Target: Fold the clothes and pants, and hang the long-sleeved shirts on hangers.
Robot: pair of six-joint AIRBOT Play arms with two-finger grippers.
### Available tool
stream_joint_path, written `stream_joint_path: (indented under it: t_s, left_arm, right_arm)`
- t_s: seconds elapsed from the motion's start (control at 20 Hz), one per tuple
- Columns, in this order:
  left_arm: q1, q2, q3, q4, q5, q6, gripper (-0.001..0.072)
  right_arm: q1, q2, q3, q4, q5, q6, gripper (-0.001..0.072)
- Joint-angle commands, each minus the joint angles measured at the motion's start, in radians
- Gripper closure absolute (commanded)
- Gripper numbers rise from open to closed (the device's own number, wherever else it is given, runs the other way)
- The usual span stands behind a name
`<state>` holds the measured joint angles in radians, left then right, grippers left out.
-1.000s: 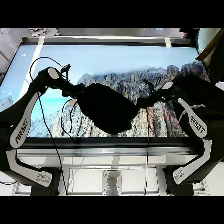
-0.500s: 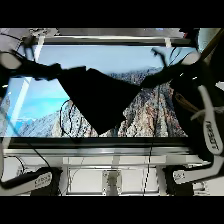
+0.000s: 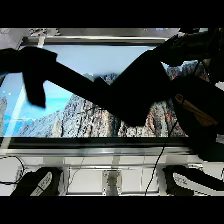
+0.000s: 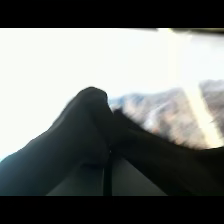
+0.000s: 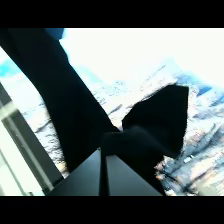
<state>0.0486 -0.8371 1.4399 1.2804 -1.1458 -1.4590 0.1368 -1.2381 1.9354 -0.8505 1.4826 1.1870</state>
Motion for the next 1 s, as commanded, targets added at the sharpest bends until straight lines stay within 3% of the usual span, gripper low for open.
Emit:
stream_joint_path:
  t_s: [0.0,0.1,0.3,0.45,0.7,0.75,0.85,0.9,0.95]
  left_arm:
    - [0.002,0.035,-0.092,0.274,-0.113,-0.047,0.0702]
    - [0.002,0.032,-0.222,0.374,-0.111,-0.071,0.0702]
    - [0.002,0.014,-0.479,0.343,-0.032,-0.071,0.0701]
    - [0.002,-0.021,-0.586,0.313,0.023,-0.071,0.0701]
    - [0.001,-0.115,-0.603,0.290,0.127,-0.072,0.0701]
    - [0.001,-0.128,-0.602,0.270,0.151,-0.072,0.0701]
    - [0.001,-0.140,-0.602,0.252,0.208,-0.080,0.0678]
    - [0.002,-0.136,-0.597,0.253,0.228,-0.094,0.0408]
    - [0.006,-0.133,-0.584,0.263,0.225,-0.098,0.0006]
  right_arm:
    - [0.040,-0.023,0.005,-0.183,-0.005,0.063,0.0695]
    - [0.037,-0.081,-0.019,-0.229,-0.007,0.063,0.0695]
    - [0.037,-0.254,-0.049,-0.262,-0.027,0.064,0.0694]
    - [0.031,-0.377,-0.048,-0.360,-0.136,0.129,0.0695]
    - [0.021,-0.478,-0.048,-0.356,-0.348,0.200,0.0693]
    - [0.021,-0.483,-0.048,-0.356,-0.385,0.220,0.0665]
    - [0.005,-0.482,-0.032,-0.359,-0.424,0.253,0.0314]
    - [-0.008,-0.481,-0.008,-0.360,-0.399,0.253,0.0312]
    - [-0.028,-0.479,0.027,-0.364,-0.340,0.251,0.0312]
